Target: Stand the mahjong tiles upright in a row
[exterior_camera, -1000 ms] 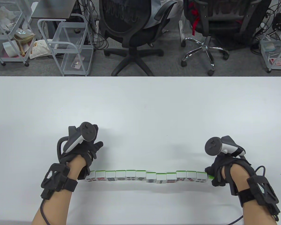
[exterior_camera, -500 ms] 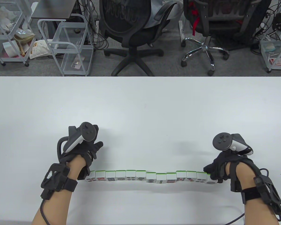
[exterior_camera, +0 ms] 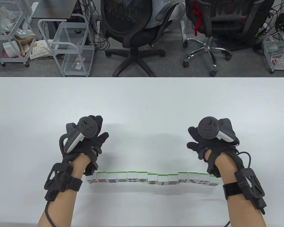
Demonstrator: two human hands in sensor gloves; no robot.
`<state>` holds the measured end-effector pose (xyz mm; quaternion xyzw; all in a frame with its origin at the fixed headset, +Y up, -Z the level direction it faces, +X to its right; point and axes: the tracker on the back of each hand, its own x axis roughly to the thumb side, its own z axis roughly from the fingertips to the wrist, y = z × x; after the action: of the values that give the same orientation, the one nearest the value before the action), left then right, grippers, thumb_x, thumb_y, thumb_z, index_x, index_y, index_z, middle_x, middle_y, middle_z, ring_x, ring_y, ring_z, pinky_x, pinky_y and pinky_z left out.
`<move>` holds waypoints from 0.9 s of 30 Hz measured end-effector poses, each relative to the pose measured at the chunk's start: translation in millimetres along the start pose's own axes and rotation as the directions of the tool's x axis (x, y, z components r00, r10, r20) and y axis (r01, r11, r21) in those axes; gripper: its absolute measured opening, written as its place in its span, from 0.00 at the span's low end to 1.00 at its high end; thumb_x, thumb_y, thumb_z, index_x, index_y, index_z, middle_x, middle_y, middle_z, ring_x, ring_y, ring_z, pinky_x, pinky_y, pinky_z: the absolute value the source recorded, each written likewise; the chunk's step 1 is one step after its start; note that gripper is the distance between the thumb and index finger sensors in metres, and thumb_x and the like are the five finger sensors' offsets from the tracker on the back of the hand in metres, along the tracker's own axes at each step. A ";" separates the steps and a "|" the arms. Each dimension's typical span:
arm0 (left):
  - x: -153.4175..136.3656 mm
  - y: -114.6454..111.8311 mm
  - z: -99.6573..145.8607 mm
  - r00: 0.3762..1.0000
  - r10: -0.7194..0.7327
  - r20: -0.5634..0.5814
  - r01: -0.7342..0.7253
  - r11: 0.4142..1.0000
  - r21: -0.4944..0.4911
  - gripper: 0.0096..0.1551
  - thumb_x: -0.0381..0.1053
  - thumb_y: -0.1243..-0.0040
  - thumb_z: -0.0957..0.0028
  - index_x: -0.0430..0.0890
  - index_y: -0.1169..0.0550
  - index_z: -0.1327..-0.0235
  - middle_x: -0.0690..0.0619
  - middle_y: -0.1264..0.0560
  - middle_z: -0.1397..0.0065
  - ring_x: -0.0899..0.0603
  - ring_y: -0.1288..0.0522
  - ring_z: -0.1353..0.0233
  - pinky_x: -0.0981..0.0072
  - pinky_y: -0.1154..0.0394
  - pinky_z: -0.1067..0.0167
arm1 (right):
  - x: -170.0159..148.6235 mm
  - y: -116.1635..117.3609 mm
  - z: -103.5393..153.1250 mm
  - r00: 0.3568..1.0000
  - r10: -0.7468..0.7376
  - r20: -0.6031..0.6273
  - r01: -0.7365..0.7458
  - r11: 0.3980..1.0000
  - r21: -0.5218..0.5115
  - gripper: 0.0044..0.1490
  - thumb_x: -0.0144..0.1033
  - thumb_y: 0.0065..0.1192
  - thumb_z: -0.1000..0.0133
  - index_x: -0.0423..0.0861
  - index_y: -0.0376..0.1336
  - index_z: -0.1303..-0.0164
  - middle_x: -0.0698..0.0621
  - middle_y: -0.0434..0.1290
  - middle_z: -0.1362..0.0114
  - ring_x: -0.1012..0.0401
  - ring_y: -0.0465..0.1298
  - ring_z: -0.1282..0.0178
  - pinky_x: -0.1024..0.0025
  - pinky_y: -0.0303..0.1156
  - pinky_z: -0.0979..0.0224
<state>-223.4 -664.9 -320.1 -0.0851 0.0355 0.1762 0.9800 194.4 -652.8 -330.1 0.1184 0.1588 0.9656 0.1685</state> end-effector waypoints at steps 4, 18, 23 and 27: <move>-0.1 -12.3 -4.7 0.989 0.140 0.039 -0.139 0.990 -0.031 0.49 0.71 0.51 0.66 0.66 0.52 0.31 0.60 0.55 0.16 0.39 0.57 0.14 0.36 0.55 0.22 | 4.2 10.1 -13.4 0.989 -0.145 0.011 0.145 0.983 -0.114 0.56 0.55 0.59 0.58 0.41 0.42 0.28 0.35 0.47 0.21 0.30 0.52 0.24 0.30 0.56 0.32; -27.0 -35.9 -7.4 0.968 0.251 0.007 -0.248 0.959 -0.138 0.49 0.71 0.50 0.65 0.64 0.53 0.31 0.57 0.57 0.17 0.36 0.59 0.15 0.35 0.55 0.23 | 0.8 44.4 -13.2 0.990 -0.142 -0.009 0.140 0.982 -0.125 0.56 0.57 0.58 0.59 0.40 0.44 0.28 0.33 0.44 0.21 0.27 0.47 0.25 0.26 0.51 0.33; -21.7 -36.6 -6.2 0.975 0.223 0.022 -0.218 0.967 -0.131 0.49 0.71 0.50 0.65 0.64 0.53 0.31 0.57 0.57 0.17 0.37 0.59 0.15 0.35 0.55 0.23 | 1.9 46.1 -11.7 0.994 -0.106 -0.009 0.105 0.990 -0.096 0.55 0.57 0.57 0.58 0.40 0.45 0.28 0.33 0.43 0.21 0.27 0.46 0.25 0.26 0.51 0.33; -20.9 -38.1 -6.0 0.979 0.204 0.022 -0.199 0.970 -0.137 0.49 0.71 0.50 0.65 0.64 0.53 0.31 0.57 0.57 0.17 0.37 0.59 0.15 0.35 0.55 0.23 | -0.4 47.2 -11.8 0.995 -0.101 -0.016 0.099 0.991 -0.086 0.56 0.57 0.58 0.59 0.40 0.44 0.28 0.33 0.43 0.21 0.27 0.46 0.24 0.26 0.51 0.33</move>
<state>-229.9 -708.3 -318.0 -0.1437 0.0144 0.2783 0.9496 177.8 -698.2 -324.7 0.0931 0.1251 0.9630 0.2198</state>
